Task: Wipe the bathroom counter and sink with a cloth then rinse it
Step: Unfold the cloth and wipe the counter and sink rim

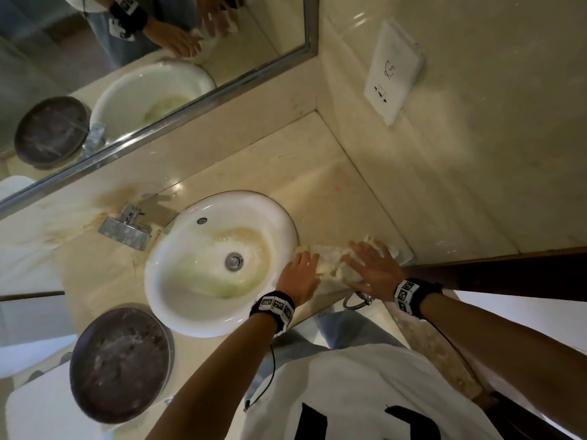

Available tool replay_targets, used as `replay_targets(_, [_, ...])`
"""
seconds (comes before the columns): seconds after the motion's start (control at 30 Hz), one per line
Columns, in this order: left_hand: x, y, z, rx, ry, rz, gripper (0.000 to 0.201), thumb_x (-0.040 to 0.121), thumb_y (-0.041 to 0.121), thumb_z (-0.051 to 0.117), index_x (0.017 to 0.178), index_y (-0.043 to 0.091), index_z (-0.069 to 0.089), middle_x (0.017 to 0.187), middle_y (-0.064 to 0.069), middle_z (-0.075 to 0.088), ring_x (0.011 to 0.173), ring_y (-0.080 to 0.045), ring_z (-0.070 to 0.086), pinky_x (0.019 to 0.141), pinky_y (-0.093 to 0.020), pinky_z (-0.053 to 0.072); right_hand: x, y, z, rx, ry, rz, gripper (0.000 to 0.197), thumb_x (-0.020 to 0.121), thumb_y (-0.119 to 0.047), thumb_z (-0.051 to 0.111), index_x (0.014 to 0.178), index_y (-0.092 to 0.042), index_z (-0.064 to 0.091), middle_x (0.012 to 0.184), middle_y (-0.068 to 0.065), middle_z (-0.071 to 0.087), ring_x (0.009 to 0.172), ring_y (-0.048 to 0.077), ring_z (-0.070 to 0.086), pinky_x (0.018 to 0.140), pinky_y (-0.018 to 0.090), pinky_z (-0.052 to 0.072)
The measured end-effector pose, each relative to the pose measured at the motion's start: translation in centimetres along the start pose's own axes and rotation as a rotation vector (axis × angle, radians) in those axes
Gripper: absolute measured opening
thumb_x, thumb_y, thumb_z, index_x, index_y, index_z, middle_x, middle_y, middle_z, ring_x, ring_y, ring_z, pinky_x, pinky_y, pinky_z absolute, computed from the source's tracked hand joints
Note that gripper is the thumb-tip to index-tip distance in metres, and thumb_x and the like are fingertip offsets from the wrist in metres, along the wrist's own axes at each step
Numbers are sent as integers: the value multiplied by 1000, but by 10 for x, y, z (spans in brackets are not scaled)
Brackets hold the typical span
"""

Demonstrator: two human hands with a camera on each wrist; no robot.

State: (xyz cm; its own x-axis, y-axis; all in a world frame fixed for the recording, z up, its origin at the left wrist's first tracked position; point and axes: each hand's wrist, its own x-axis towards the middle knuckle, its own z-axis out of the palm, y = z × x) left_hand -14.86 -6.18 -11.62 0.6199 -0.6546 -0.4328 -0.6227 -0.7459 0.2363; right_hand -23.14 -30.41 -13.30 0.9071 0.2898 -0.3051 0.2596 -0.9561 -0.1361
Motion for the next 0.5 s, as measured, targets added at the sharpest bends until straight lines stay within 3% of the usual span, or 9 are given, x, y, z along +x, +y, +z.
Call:
replay_targets(0.07, [0, -2, 1, 19, -72, 58, 76, 81, 52, 66, 139, 12, 39, 138, -14, 44, 124, -34, 42, 92, -43, 49, -5, 8, 1, 0, -44, -24, 76, 86, -66, 52, 145, -18, 51, 153, 18, 43, 133, 38, 44, 108, 63, 33])
replay_targets(0.1, [2, -1, -1, 36, -103, 56, 77, 77, 49, 70, 137, 11, 40, 136, -15, 45, 122, -35, 44, 90, -43, 50, -4, 10, 0, 8, -76, -31, 74, 87, -65, 52, 144, -18, 52, 145, 18, 50, 127, 39, 48, 103, 61, 38])
replay_targets(0.2, [12, 7, -10, -18, -152, 18, 54, 81, 26, 68, 127, 8, 45, 127, -15, 53, 110, -33, 54, 88, -40, 48, 5, 10, -6, 26, -45, -95, 50, 85, -45, 70, 126, -21, 54, 113, 9, 62, 99, 33, 61, 80, 47, 48])
replay_targets(0.27, [21, 11, -16, -72, -218, 17, 41, 87, 24, 64, 121, 7, 48, 119, -14, 59, 101, -32, 60, 80, -37, 47, 13, 10, -10, -2, -1, -129, 43, 78, -36, 80, 110, -23, 54, 98, 3, 62, 85, 27, 61, 70, 43, 48])
replay_targets(0.37, [30, 15, -23, -60, -292, 28, 44, 88, 34, 65, 120, 8, 49, 112, -13, 63, 95, -31, 63, 76, -37, 48, 21, 10, -20, -73, 36, -93, 37, 73, -31, 83, 101, -24, 59, 98, 2, 60, 87, 26, 58, 77, 45, 44])
replay_targets(0.43, [31, 18, -23, -32, -271, 29, 45, 89, 34, 65, 121, 8, 48, 112, -13, 64, 94, -32, 63, 74, -37, 47, 23, 7, -21, -105, 62, -31, 37, 71, -30, 81, 103, -24, 64, 115, 9, 61, 103, 30, 58, 91, 49, 36])
replay_targets(0.5, [29, 19, -22, -20, -248, 17, 48, 88, 32, 65, 124, 7, 45, 115, -14, 63, 93, -32, 63, 71, -36, 45, 25, 0, -22, -94, 47, 96, 45, 69, -34, 84, 109, -21, 67, 130, 17, 58, 114, 34, 54, 96, 51, 32])
